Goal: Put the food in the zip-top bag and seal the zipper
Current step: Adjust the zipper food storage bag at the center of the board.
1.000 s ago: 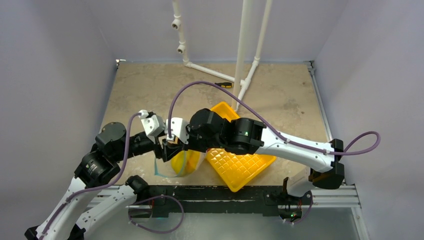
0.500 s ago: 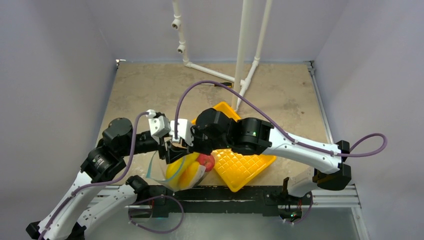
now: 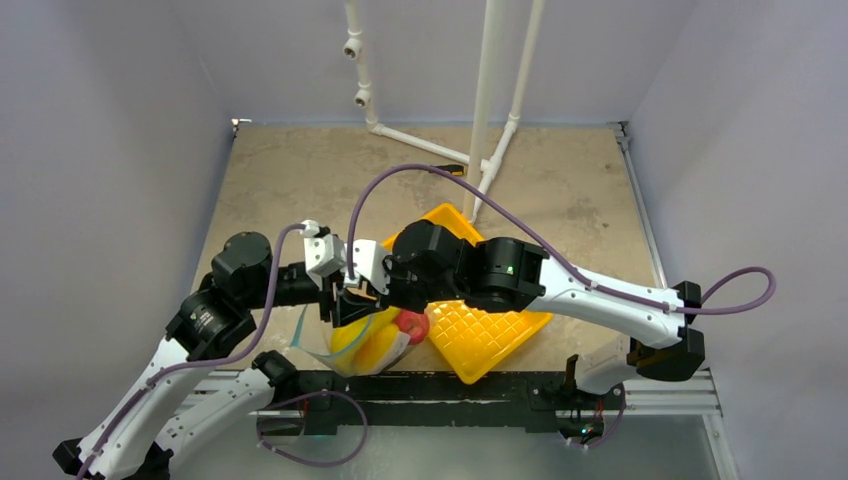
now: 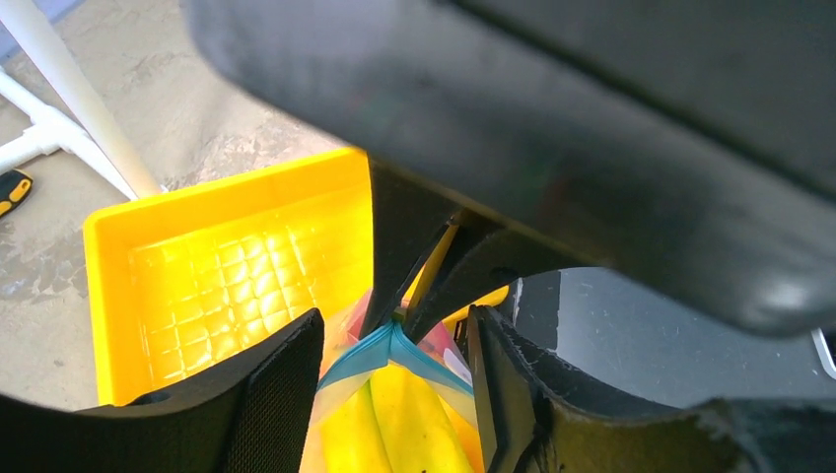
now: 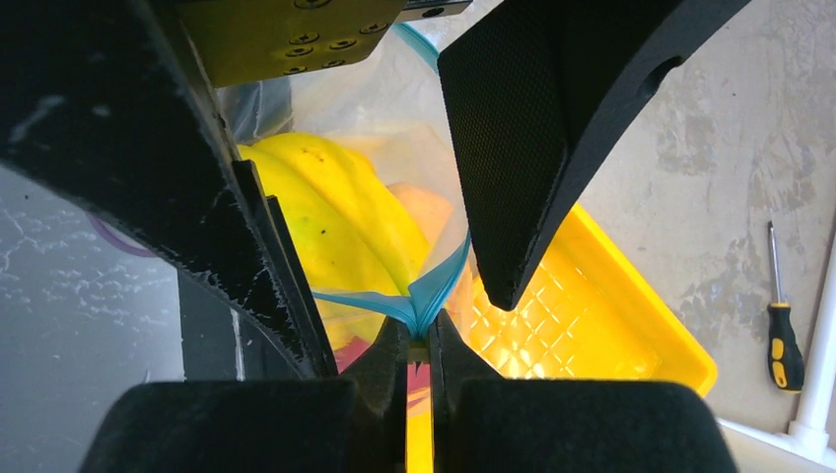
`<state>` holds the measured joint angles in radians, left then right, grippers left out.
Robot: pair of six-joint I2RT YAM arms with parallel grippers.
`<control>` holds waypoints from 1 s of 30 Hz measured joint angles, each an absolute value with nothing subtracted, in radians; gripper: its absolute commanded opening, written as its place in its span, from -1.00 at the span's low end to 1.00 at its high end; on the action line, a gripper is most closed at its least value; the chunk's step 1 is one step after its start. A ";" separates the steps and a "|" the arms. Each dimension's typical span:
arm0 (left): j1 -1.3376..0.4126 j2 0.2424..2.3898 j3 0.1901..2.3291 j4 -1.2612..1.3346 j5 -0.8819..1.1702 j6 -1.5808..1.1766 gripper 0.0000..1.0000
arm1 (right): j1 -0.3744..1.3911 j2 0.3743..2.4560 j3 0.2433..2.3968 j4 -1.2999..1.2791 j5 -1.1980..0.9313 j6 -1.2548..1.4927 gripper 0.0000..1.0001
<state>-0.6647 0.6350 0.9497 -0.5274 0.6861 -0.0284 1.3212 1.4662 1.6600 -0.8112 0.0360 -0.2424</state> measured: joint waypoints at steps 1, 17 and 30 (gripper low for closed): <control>-0.665 0.638 0.950 -0.529 0.686 -0.028 0.04 | 1.321 1.465 1.660 -0.814 0.037 -0.241 -1.00; -0.665 0.696 0.986 -0.572 0.685 -0.033 -0.11 | 1.322 1.452 1.674 -0.879 0.099 -0.167 -1.00; -0.667 0.664 0.986 -0.592 0.688 -0.060 -0.03 | 1.323 1.398 1.674 -0.813 0.131 -0.132 -1.00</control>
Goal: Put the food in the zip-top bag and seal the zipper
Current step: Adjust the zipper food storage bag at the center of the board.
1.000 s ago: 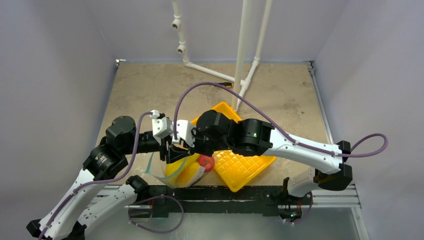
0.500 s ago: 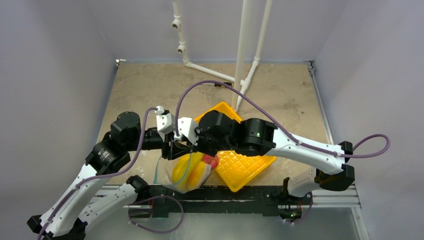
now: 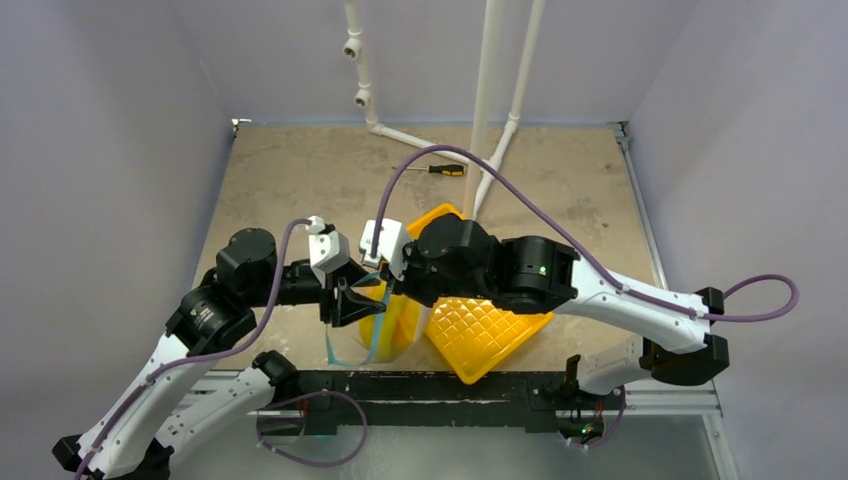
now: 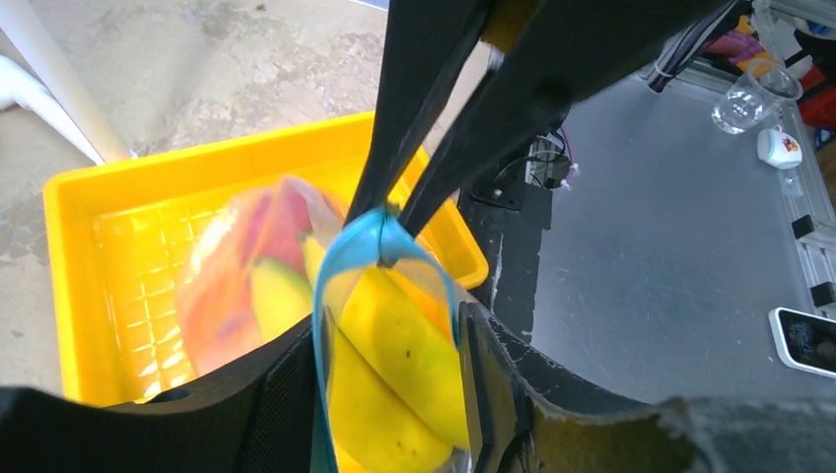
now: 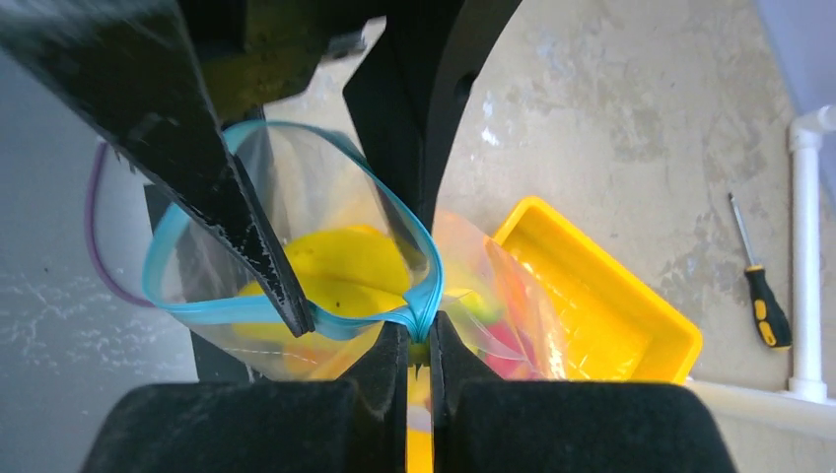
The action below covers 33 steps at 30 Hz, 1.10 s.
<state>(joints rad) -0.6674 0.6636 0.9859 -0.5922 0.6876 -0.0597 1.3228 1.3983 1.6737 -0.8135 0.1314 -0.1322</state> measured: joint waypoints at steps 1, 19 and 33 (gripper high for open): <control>-0.668 0.664 0.983 -0.595 0.689 -0.064 -0.03 | 1.323 1.394 1.673 -0.807 0.131 -0.132 -1.00; -0.669 0.687 0.979 -0.580 0.707 -0.136 0.17 | 1.323 1.422 1.673 -0.744 0.174 -0.088 -1.00; -0.667 0.693 0.968 -0.564 0.651 -0.152 -0.19 | 1.315 1.482 1.715 -0.742 0.226 -0.024 -1.00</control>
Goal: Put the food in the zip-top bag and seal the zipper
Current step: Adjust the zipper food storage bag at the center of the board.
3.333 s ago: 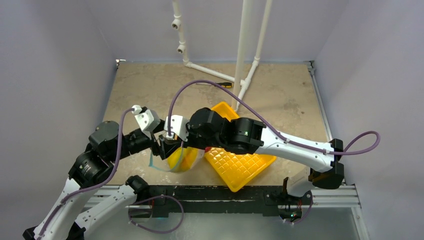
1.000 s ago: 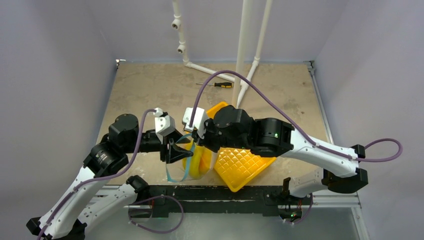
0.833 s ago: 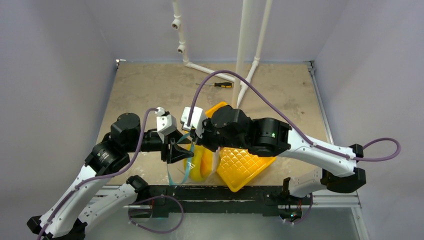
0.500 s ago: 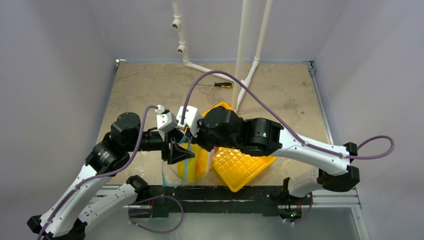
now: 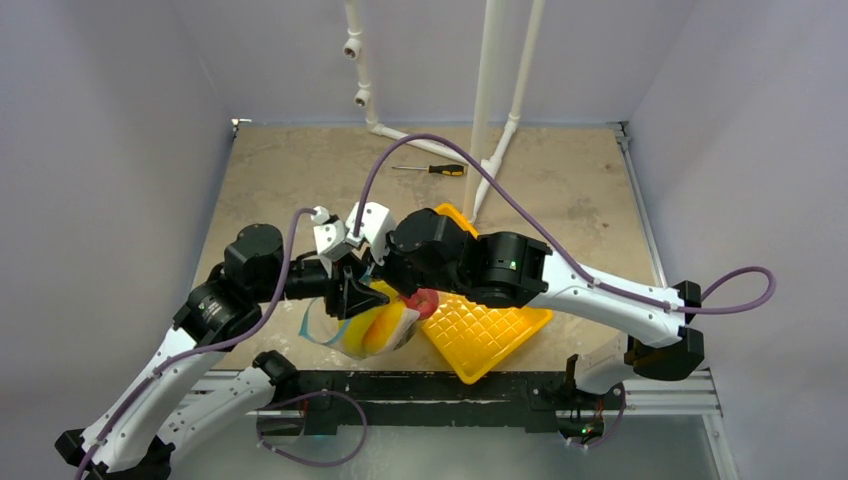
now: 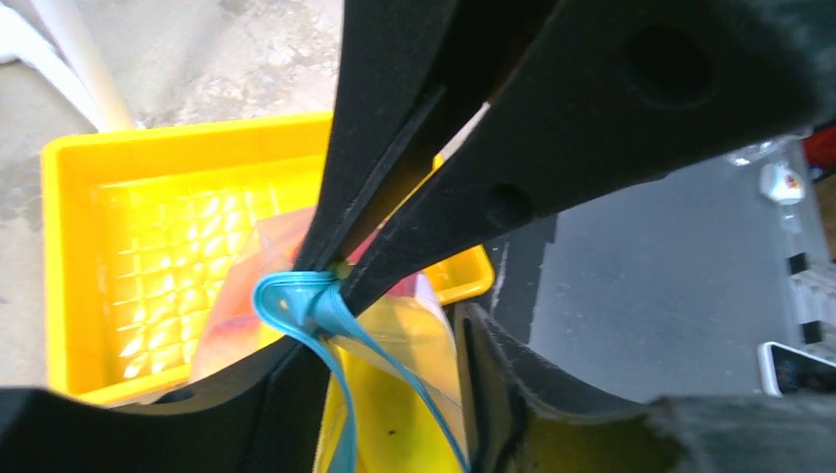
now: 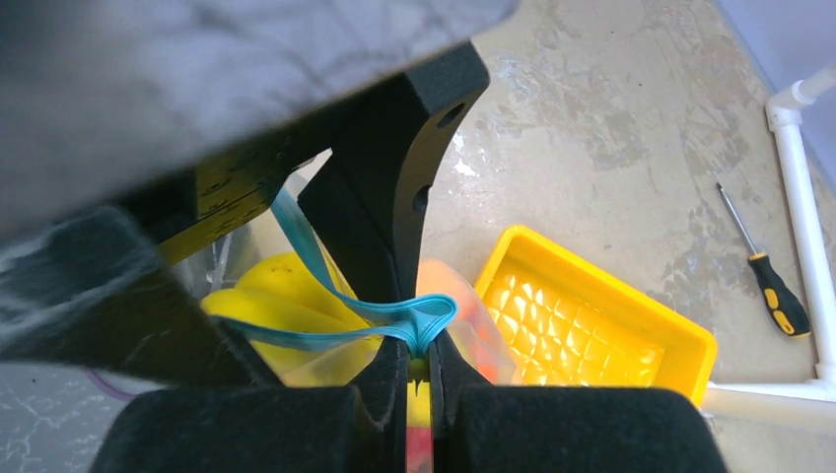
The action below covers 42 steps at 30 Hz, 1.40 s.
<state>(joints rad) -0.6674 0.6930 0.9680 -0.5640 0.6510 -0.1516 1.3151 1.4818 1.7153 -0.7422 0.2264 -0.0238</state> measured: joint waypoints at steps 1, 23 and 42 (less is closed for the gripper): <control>-0.667 0.693 0.968 -0.566 0.646 -0.146 -0.27 | 1.315 1.482 1.716 -0.743 0.226 -0.023 -1.00; -0.669 0.691 0.978 -0.648 0.593 -0.075 -1.00 | 1.314 1.294 1.492 -0.558 0.168 -0.068 -0.19; -0.669 0.641 1.008 -0.630 0.677 -0.102 -1.00 | 1.312 0.973 1.108 -0.117 0.030 -0.231 0.17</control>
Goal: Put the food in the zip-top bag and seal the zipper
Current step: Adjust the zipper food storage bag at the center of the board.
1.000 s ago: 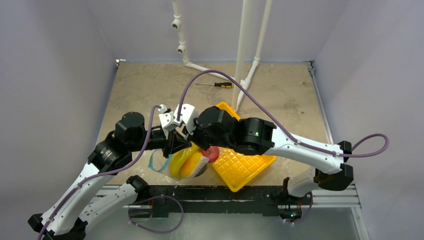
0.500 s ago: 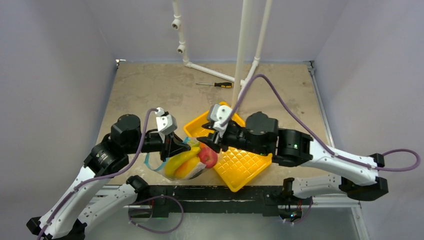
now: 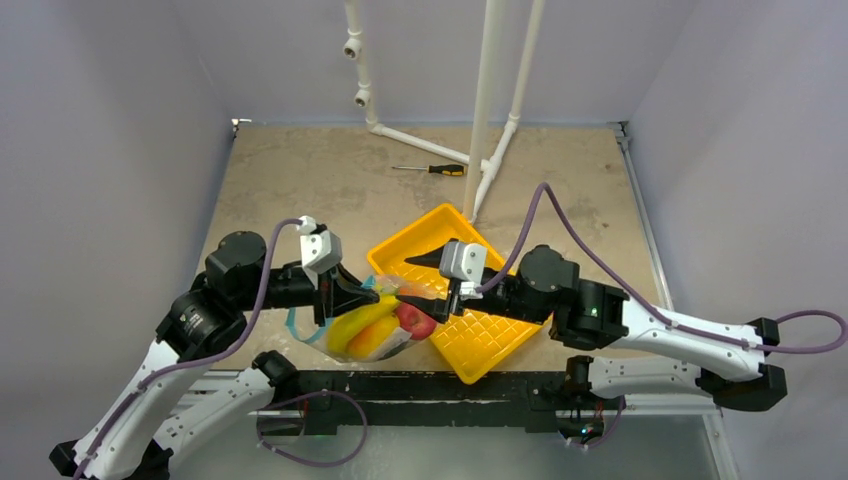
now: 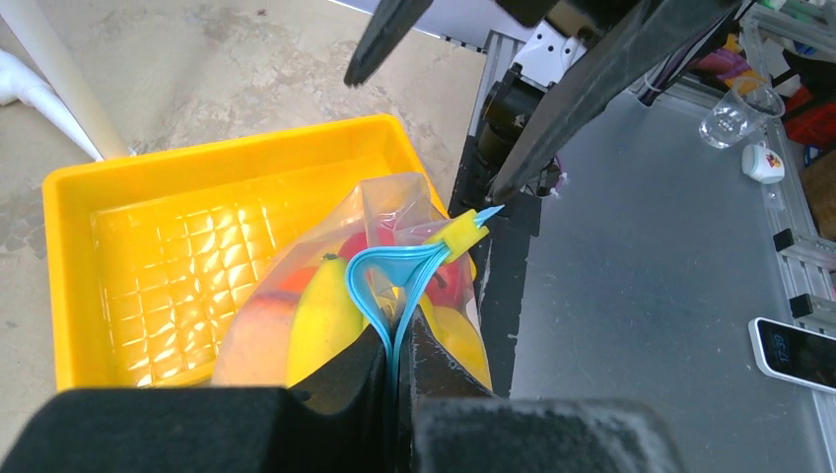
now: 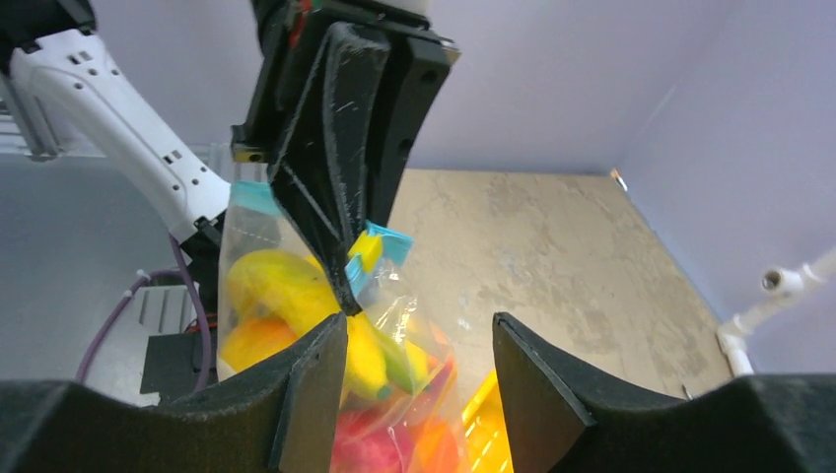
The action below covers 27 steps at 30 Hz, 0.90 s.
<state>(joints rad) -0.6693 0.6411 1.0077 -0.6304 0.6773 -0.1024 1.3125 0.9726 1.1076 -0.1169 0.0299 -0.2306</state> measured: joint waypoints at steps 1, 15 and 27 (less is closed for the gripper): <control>-0.669 0.641 1.013 -0.630 0.678 -0.105 -1.00 | 1.312 0.967 1.088 -0.099 0.020 -0.241 0.18; -0.669 0.640 1.037 -0.611 0.693 -0.115 -1.00 | 1.312 0.976 0.997 0.129 -0.064 -0.347 0.14; -0.669 0.640 1.053 -0.607 0.709 -0.121 -1.00 | 1.312 1.014 0.968 0.165 -0.127 -0.377 -0.19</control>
<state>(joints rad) -0.6693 0.6395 1.0527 -0.6067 0.7086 -0.1211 1.3125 1.0142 0.9684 0.1646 -0.1272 -0.3775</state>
